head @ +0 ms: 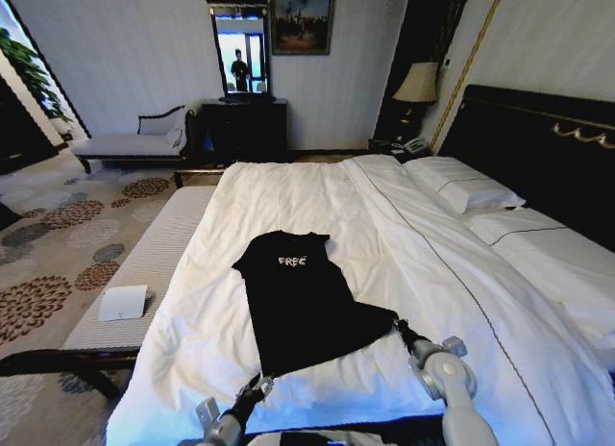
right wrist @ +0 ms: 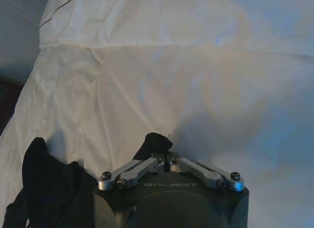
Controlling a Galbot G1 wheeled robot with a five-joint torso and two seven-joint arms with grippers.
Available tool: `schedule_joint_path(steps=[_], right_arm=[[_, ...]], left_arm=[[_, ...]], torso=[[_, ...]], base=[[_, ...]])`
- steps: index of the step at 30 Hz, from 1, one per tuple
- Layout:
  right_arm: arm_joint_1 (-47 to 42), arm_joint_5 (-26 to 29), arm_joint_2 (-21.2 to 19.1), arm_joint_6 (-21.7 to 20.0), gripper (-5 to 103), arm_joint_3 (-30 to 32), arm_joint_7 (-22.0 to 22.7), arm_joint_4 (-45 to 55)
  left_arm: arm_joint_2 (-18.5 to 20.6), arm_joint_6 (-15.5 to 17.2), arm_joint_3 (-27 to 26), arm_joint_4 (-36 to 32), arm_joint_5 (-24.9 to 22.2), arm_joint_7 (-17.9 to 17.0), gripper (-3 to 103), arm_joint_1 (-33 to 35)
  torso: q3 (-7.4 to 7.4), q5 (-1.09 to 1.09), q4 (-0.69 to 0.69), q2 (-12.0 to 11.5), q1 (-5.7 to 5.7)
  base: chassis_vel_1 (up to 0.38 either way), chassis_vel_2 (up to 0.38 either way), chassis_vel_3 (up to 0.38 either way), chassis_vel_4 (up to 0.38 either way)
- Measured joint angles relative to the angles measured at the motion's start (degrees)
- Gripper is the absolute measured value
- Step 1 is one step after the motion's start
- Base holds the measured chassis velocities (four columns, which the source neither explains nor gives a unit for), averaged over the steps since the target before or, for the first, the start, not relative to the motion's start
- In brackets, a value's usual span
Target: Fold the clothes on the bed.
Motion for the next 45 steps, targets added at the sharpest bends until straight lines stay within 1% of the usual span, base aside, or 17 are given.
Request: schedule_joint_path(steps=[4, 6, 9, 11, 14, 15, 23, 28, 31, 34, 35, 38, 39, 42, 45], right_arm=[[-0.27, 0.28, 0.10, -0.04, 0, 0.17, 0.13, 0.57], [-0.28, 0.29, 0.14, -0.05, 0, 0.19, 0.21, 0.61], [-0.52, 0.32, 0.15, -0.16, 0, 0.20, 0.56, 1.43], [-0.63, 0.33, 0.14, -0.20, 0, 0.19, 0.60, 1.67], [-0.91, 0.34, 0.12, -0.25, 0, 0.14, 0.79, 2.25], [-1.01, 0.36, 0.10, -0.26, 0, 0.15, 0.81, 2.33], [-1.30, 0.50, 0.00, -0.31, 0, 0.29, 0.82, 2.58], [-1.98, 0.27, 0.38, -0.45, 0, -0.19, 0.79, 3.63], [-3.52, -1.83, 0.76, -0.88, 0, -1.53, 0.17, 5.41], [-5.97, -5.28, 1.03, -1.52, 0, -3.69, -0.55, 7.35], [-5.97, -5.28, 1.03, -1.52, 0, -3.69, -0.55, 7.35], [-9.21, -9.12, 1.39, -2.82, 0, -6.11, -0.73, 10.11], [-9.21, -9.12, 1.39, -2.82, 0, -6.11, -0.73, 10.11], [-12.82, -14.24, 1.85, -3.49, 0, -8.63, -1.21, 12.61], [-14.91, -16.75, 2.19, -3.84, 0, -10.06, -1.25, 13.91]], left_arm=[[-0.22, 0.47, 0.39, 0.06, 0.45, 0.02, 37, -0.32], [-0.25, 0.53, 0.59, 0.17, 0.73, 0.20, 37, -0.30], [-0.52, 0.48, 0.86, 0.32, 2.08, 0.82, 21, 0.05], [-0.57, 0.47, 0.94, 0.33, 2.20, 0.90, 21, 0.13], [-0.75, 0.38, 1.24, 0.59, 2.75, 1.35, 5, 0.27], [-0.85, 0.31, 1.29, 0.75, 2.75, 1.39, 2, 0.20], [-1.36, -0.16, 0.96, 0.56, 2.38, 0.98, 0, 0.22], [-0.85, -0.71, -0.23, -1.46, 2.39, 0.79, 0, 2.44], [-0.67, -1.73, -2.13, -3.89, 2.43, 0.73, 0, 5.59], [-0.45, -2.72, -4.39, -7.05, 1.64, 0.70, 0, 8.69], [-0.45, -2.72, -4.39, -7.05, 1.64, 0.70, 0, 8.69], [-0.05, -3.47, -6.27, -10.56, 0.84, 0.47, 0, 11.25], [-0.05, -3.47, -6.27, -10.56, 0.84, 0.47, 0, 11.25], [0.28, -4.24, -7.43, -13.30, 1.43, -0.83, 0, 13.52], [0.29, -4.66, -7.82, -14.54, 1.60, -1.75, 0, 14.59]], torso=[[0.00, 0.00, 0.00, 0.00, 0.00], [0.00, 0.00, 0.00, 0.00, 0.00], [0.00, -0.01, 0.01, 0.00, 0.00], [0.00, -0.01, 0.00, 0.00, 0.00], [0.00, -0.01, 0.00, 0.00, 0.00], [0.00, 0.00, 0.00, 0.00, 0.00], [0.00, -0.01, 0.00, 0.00, 0.00], [0.00, 0.00, 0.00, 0.00, 0.00], [0.00, -0.01, 0.00, 0.00, 0.00], [-0.01, -0.01, 0.00, 0.00, 0.00], [-0.01, -0.01, 0.00, 0.00, 0.00], [-0.01, -0.01, 0.00, 0.00, 0.00], [-0.01, -0.01, 0.00, 0.00, 0.00], [-0.01, -0.01, 0.00, 0.00, 0.00], [-0.01, -0.02, 0.00, 0.00, 0.00]], base=[[0.000, 0.000, 0.000, 0.000], [0.000, 0.000, 0.000, 0.000], [0.000, 0.000, 0.000, 0.000], [0.000, 0.000, 0.000, 0.000], [0.000, 0.000, 0.000, 0.000], [0.000, 0.000, 0.000, 0.000], [0.000, 0.000, 0.000, 0.000], [0.000, 0.000, 0.000, 0.000], [0.000, 0.000, 0.000, 0.000], [0.000, 0.000, 0.000, 0.000], [0.000, 0.000, 0.000, 0.000], [0.000, 0.000, 0.000, 0.000], [0.000, 0.000, 0.000, 0.000], [0.000, 0.000, 0.000, 0.000], [0.000, 0.000, 0.000, 0.000]])
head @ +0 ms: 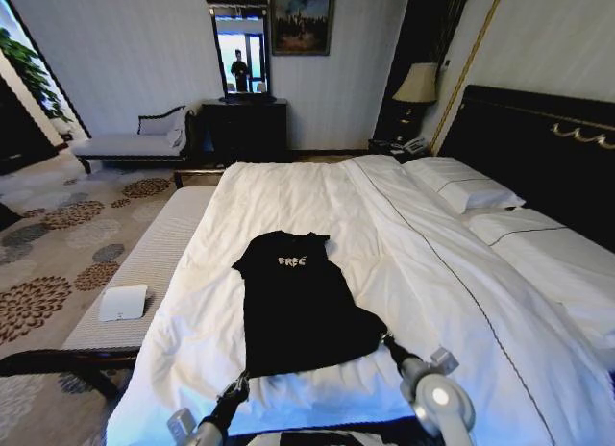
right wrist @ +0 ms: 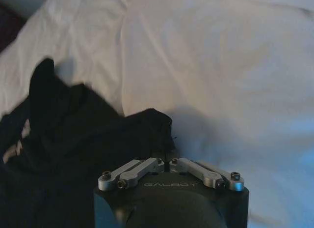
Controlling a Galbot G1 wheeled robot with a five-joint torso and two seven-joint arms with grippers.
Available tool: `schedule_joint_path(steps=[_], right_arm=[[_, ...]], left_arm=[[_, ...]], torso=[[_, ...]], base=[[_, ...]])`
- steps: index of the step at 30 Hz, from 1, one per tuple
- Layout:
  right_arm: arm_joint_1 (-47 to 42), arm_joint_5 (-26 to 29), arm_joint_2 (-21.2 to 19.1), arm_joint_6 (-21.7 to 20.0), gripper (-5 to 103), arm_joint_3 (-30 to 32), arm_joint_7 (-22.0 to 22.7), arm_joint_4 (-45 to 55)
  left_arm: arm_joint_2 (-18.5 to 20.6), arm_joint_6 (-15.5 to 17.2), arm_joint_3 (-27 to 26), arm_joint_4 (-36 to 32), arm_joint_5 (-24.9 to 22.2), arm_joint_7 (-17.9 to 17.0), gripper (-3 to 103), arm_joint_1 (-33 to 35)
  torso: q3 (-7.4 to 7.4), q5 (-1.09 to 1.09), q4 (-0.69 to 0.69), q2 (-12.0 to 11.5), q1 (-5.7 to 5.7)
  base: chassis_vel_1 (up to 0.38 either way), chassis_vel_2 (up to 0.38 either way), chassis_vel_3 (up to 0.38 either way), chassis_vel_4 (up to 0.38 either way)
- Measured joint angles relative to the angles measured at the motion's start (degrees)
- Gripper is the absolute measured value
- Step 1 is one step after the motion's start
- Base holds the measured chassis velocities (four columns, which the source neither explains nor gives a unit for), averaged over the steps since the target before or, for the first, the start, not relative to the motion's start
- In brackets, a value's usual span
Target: Fold the clothes on the bed.
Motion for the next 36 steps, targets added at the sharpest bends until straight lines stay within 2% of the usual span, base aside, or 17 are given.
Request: schedule_joint_path(steps=[3, 9, 14, 15, 19, 20, 23, 29, 36], right_arm=[[-3.18, -4.41, 0.57, -1.18, 0, -2.18, 0.00, 1.79], [-6.73, -7.11, 1.30, -2.03, 0, -4.44, 0.43, 3.85], [-10.09, -13.01, 2.63, -3.20, 0, -6.49, 1.15, 6.09], [-10.09, -13.01, 2.63, -3.20, 0, -6.49, 1.15, 6.09], [-13.30, -20.58, 2.88, -6.39, 0, -7.96, 2.20, 7.60], [-13.30, -20.58, 2.88, -6.39, 0, -7.96, 2.20, 7.60], [-16.85, -28.09, 2.99, -8.51, 0, -9.13, 3.27, 7.93], [-20.61, -33.15, 3.62, -10.11, 0, -10.68, 4.29, 8.07], [-22.60, -36.96, 4.53, -10.42, 0, -11.48, 5.01, 8.09]], left_arm=[[0.20, -0.72, -1.27, -2.51, -0.01, -0.43, 0, 2.76], [0.21, -3.15, -4.18, -4.02, -0.50, -0.43, 0, 7.86], [-0.08, -7.49, -6.24, -4.05, -0.82, -0.33, 0, 13.49], [-0.08, -7.49, -6.24, -4.05, -0.82, -0.33, 0, 13.49], [-0.35, -8.81, -6.48, -4.16, 0.01, -1.31, 0, 15.72], [-0.35, -8.81, -6.48, -4.16, 0.01, -1.31, 0, 15.72], [-0.18, -9.80, -7.55, -3.87, 0.97, -2.11, 0, 16.90], [0.41, -10.26, -8.91, -2.41, 1.77, -3.19, 0, 17.83], [0.62, -12.32, -6.51, -1.08, 4.74, -3.58, 0, 20.35]], torso=[[0.01, 0.00, 0.00, 0.00, 0.00], [0.01, 0.01, 0.01, 0.00, 0.00], [0.01, 0.01, 0.01, 0.00, 0.00], [0.01, 0.01, 0.01, 0.00, 0.00], [0.01, 0.01, 0.01, 0.00, 0.00], [0.01, 0.01, 0.01, 0.00, 0.00], [0.01, 0.01, 0.01, 0.01, 0.00], [0.01, 0.01, 0.00, 0.00, 0.00], [0.01, 0.01, 0.01, 0.00, 0.00]], base=[[0.000, 0.000, 0.000, 0.000], [0.000, 0.000, 0.000, 0.000], [0.000, 0.000, 0.000, 0.000], [0.000, 0.000, 0.000, 0.000], [0.000, 0.000, 0.000, 0.000], [0.000, 0.000, 0.000, 0.000], [0.000, 0.000, 0.000, 0.000], [0.000, 0.000, 0.000, 0.000], [0.000, 0.000, 0.000, 0.000]])
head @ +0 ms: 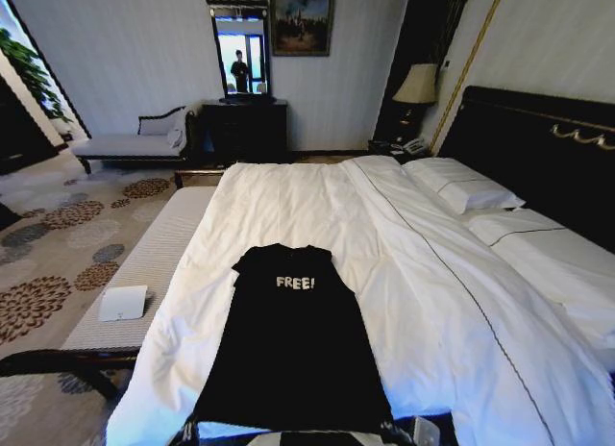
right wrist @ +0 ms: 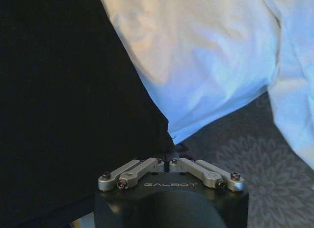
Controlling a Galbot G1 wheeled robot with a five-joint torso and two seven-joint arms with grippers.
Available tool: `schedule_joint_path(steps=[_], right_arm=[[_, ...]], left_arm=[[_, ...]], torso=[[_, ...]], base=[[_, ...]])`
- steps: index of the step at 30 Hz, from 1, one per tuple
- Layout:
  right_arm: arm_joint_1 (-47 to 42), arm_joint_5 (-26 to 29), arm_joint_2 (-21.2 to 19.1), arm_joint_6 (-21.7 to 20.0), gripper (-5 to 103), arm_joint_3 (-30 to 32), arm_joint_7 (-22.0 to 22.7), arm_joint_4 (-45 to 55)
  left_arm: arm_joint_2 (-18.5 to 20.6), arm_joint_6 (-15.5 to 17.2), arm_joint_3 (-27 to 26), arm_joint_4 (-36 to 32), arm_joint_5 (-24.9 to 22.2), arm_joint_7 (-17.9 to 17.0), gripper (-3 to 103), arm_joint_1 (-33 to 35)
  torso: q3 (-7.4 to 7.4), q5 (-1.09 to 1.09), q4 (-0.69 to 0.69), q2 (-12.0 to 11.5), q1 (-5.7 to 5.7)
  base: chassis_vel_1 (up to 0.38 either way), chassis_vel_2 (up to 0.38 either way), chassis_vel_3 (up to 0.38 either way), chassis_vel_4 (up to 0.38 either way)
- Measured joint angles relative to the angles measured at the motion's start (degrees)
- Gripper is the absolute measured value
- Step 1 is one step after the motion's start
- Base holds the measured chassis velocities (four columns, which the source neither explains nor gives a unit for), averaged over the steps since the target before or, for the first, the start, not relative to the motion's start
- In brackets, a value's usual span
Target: Fold the clothes on the bed.
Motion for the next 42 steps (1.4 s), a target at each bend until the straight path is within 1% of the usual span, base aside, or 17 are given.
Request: schedule_joint_path(steps=[4, 10, 13, 15, 20, 24, 25, 26, 28, 30, 32, 34, 36, 37, 38, 42], right_arm=[[-1.53, -0.90, -0.06, -0.17, 0, -0.17, 0.65, 0.17], [-3.28, -0.99, -0.80, -0.88, 0, -0.60, 2.32, -0.29], [-4.20, -1.37, -1.14, -1.36, 0, -1.03, 2.98, -0.56], [-4.21, -1.94, -1.26, -1.38, 0, -1.17, 3.27, -1.38], [-3.31, -2.04, -1.08, -2.21, 0, -1.13, 4.12, -2.30], [-2.77, -3.11, -1.65, -3.11, 0, -1.34, 4.40, -3.47], [-2.22, -3.20, -1.78, -3.11, 0, -1.35, 4.52, -4.07], [-2.22, -3.20, -1.78, -3.11, 0, -1.35, 4.52, -4.07], [-1.14, -4.00, -1.89, -2.94, 0, -1.34, 4.56, -5.23], [-0.08, -4.19, -1.90, -2.69, 0, -1.33, 4.57, -6.22], [0.38, -4.19, -1.86, -2.51, 0, -1.33, 4.55, -6.68], [1.17, -4.33, -1.77, -1.42, 0, -1.39, 3.97, -7.68], [2.61, -6.45, -1.55, 0.49, 0, -1.35, 2.71, -9.93], [2.61, -6.45, -1.55, 0.49, 0, -1.35, 2.71, -9.93], [3.33, -7.47, -1.47, 1.32, 0, -1.02, 2.39, -10.92], [5.05, -8.60, -1.01, 2.75, 0, -0.74, 1.74, -13.03]], left_arm=[[0.07, -0.10, -1.19, -0.54, -0.42, -0.79, 0, 1.71], [2.11, 1.68, -3.85, -1.22, 1.05, -2.11, 0, 4.58], [2.43, 2.25, -3.78, -1.12, 1.51, -2.60, 0, 5.13], [2.53, 2.33, -2.80, -0.71, 2.29, -2.82, 0, 5.51], [2.48, 3.27, -2.07, 0.01, 2.43, -3.42, 0, 5.49], [3.26, 5.11, -2.21, 0.71, -0.01, -3.82, 0, 5.48], [3.20, 6.03, -2.02, 1.28, -0.42, -3.99, 0, 5.04], [3.20, 6.03, -2.02, 1.28, -0.42, -3.99, 0, 5.04], [2.92, 8.00, -1.49, 2.21, -0.49, -4.38, 0, 3.76], [2.87, 9.21, -1.14, 3.53, -0.24, -4.64, 0, 1.83], [2.95, 9.48, -1.13, 4.26, -0.19, -4.69, 0, 0.90], [3.10, 9.77, -1.12, 5.79, 0.01, -4.73, 0, -0.60], [3.18, 10.12, -0.60, 7.49, 0.39, -4.81, 0, -2.31], [3.18, 10.12, -0.60, 7.49, 0.39, -4.81, 0, -2.31], [3.13, 10.19, -0.07, 8.04, 0.79, -4.89, 0, -2.98], [2.28, 10.49, 1.76, 8.61, 2.87, -5.71, 0, -5.07]], torso=[[0.00, -0.01, 0.00, 0.00, 0.00], [0.00, 0.00, -0.01, 0.00, 0.00], [0.00, 0.00, -0.01, 0.00, 0.00], [0.00, 0.00, -0.01, 0.00, 0.00], [0.00, 0.01, 0.00, 0.00, 0.00], [0.00, 0.00, -0.02, 0.00, 0.00], [0.01, 0.01, -0.01, 0.00, 0.00], [0.01, 0.01, -0.01, 0.00, 0.00], [0.01, 0.00, -0.01, 0.00, 0.00], [0.01, 0.00, -0.01, 0.00, 0.00], [0.01, 0.00, -0.01, 0.00, 0.00], [0.01, -0.01, -0.02, -0.01, 0.00], [0.01, -0.02, -0.02, -0.01, 0.00], [0.01, -0.02, -0.02, -0.01, 0.00], [0.01, -0.07, -0.01, -0.01, 0.00], [0.01, -0.07, -0.01, -0.01, 0.00]], base=[[0.000, 0.000, 0.000, 0.000], [0.000, 0.000, 0.000, 0.000], [0.000, 0.000, 0.000, 0.000], [0.000, 0.000, 0.000, 0.000], [0.000, 0.000, 0.000, 0.000], [0.000, 0.000, 0.000, 0.000], [0.000, 0.000, 0.000, 0.000], [0.000, 0.000, 0.000, 0.000], [0.000, 0.000, 0.000, 0.000], [0.000, 0.000, 0.000, 0.000], [0.000, 0.000, 0.000, 0.000], [0.000, 0.000, 0.000, 0.000], [0.000, 0.000, 0.000, 0.000], [0.000, 0.000, 0.000, 0.000], [0.000, 0.000, 0.000, 0.000], [0.000, 0.000, 0.000, 0.000]])
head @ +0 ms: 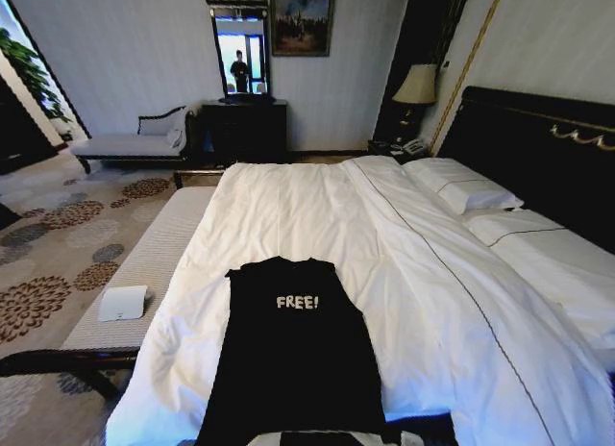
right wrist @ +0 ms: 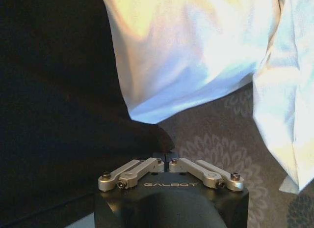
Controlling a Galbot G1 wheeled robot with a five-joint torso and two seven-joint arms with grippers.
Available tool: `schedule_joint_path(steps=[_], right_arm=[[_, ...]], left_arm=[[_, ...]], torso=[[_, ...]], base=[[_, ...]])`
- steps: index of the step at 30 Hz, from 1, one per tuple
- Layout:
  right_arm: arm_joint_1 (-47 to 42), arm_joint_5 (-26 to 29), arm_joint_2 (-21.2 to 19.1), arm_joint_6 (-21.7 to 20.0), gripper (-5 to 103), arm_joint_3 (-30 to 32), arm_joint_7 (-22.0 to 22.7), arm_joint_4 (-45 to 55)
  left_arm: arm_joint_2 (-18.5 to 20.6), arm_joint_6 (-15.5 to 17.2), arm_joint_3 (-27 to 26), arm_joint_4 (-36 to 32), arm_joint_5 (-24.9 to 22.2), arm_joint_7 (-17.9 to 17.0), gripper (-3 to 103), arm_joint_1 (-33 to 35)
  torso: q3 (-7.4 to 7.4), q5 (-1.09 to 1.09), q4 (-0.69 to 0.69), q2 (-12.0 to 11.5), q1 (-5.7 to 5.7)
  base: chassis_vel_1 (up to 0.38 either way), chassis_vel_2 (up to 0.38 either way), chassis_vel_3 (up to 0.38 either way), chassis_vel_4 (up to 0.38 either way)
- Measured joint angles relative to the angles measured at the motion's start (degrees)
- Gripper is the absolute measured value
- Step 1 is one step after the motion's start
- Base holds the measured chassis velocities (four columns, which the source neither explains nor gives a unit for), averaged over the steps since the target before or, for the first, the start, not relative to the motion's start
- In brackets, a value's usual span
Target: Fold the clothes on the bed.
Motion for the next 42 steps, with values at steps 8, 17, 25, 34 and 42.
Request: schedule_joint_path(steps=[8, 17, 25, 34, 42], right_arm=[[0.69, -2.46, 0.12, 2.37, 9, -0.11, -1.13, -0.77], [-0.58, -0.54, 0.36, 2.82, 42, -0.71, -1.43, 2.88], [-1.79, -1.69, -0.66, 5.44, 69, 0.67, -2.53, 6.62], [0.16, -9.32, -3.93, 15.20, 99, 3.20, -6.93, 8.78], [6.31, -8.72, -10.89, 21.49, 100, 4.73, -13.65, 6.71]], left_arm=[[-0.27, 0.14, 0.56, -1.19, 1.25, -0.87, 0, -0.85], [-0.32, -2.11, 0.25, -3.76, 3.99, -0.51, 38, 1.57], [-0.45, -6.07, -0.38, -7.91, 8.67, 0.45, 65, 3.45], [-1.17, -7.49, -0.60, -11.38, 13.69, 0.63, 92, 0.12], [-1.64, -7.18, -0.85, -12.45, 23.77, 0.83, 100, -7.88]], torso=[[0.00, 0.04, -0.01, 0.00, 0.00], [0.00, 0.17, 0.01, 0.00, 0.00], [0.00, 0.12, 0.00, 0.00, 0.00], [0.00, 0.08, 0.00, 0.00, 0.00], [0.00, 0.08, -0.01, 0.00, 0.01]], base=[[0.000, 0.000, 0.000, 0.000], [0.000, 0.000, 0.000, 0.000], [0.000, 0.000, 0.000, 0.000], [0.000, 0.000, 0.000, 0.000], [0.000, 0.000, 0.000, 0.000]])
